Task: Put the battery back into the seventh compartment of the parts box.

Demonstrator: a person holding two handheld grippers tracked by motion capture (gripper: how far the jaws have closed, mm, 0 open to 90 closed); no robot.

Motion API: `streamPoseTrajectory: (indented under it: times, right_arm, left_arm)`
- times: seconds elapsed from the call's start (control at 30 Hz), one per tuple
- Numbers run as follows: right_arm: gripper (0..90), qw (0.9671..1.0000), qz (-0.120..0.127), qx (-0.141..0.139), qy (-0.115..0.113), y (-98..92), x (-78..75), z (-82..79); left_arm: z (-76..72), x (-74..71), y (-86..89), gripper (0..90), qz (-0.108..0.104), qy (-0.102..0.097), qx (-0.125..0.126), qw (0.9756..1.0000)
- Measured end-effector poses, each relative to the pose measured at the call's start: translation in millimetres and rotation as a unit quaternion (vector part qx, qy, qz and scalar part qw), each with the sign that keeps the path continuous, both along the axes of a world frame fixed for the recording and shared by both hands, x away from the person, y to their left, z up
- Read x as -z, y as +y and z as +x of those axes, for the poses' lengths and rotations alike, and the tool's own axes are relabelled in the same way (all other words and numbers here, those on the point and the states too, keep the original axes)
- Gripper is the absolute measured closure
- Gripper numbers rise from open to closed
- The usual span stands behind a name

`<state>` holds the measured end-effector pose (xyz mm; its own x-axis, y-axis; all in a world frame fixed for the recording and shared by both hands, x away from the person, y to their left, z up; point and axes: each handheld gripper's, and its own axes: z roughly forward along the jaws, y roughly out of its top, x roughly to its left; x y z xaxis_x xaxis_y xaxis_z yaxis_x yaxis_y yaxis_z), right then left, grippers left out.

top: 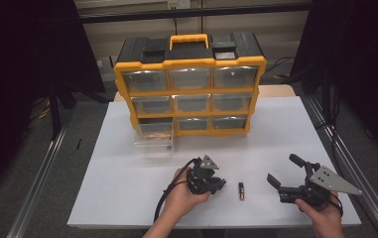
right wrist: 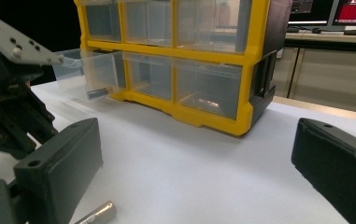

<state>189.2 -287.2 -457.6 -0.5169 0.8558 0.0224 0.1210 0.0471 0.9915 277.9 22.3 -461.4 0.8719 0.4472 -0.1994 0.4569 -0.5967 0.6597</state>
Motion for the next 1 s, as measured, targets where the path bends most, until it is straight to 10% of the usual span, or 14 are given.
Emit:
streamPoseTrajectory:
  times: [1.0]
  right_arm:
    - [1.7, 0.9999, -0.01, -0.001, -0.007, 2.1, -0.4, 0.6]
  left_arm:
    - [26.4, -58.8, 42.5, 77.4, -0.029, 0.008, -0.045, 0.9985]
